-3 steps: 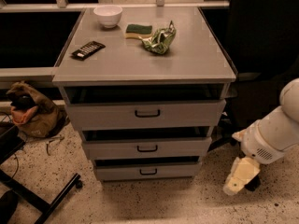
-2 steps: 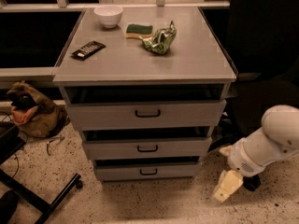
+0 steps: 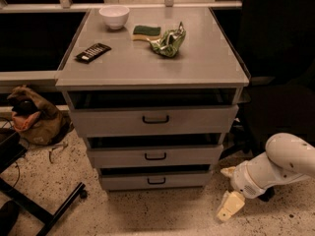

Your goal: Open bottom drawer

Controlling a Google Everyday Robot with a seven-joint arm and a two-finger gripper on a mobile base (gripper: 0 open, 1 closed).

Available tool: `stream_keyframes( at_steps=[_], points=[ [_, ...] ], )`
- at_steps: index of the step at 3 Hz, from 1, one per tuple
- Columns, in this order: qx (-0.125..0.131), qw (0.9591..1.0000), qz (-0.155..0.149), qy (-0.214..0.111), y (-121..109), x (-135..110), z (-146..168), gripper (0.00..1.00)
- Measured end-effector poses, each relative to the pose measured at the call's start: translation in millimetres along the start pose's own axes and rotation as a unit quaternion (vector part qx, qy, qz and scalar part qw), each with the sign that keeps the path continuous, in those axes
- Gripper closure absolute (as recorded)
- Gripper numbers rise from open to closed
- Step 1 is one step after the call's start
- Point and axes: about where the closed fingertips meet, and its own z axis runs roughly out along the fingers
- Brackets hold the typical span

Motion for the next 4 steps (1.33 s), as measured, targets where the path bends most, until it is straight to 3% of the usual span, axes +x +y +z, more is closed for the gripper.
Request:
stream_keyframes(
  at_steps=[1, 2, 3, 4],
  points=[
    [-0.025, 0.9992, -0.007, -0.029, -1, 1, 29, 0.0],
    [-0.072, 0.9946, -0.027, -0.069, -5, -11, 91, 0.0],
    [-0.13, 0.986, -0.04, -0.097, 1, -20, 160, 0.0],
    [-0.13, 0.9859, -0.04, -0.097, 1, -20, 160, 0.0]
  ],
)
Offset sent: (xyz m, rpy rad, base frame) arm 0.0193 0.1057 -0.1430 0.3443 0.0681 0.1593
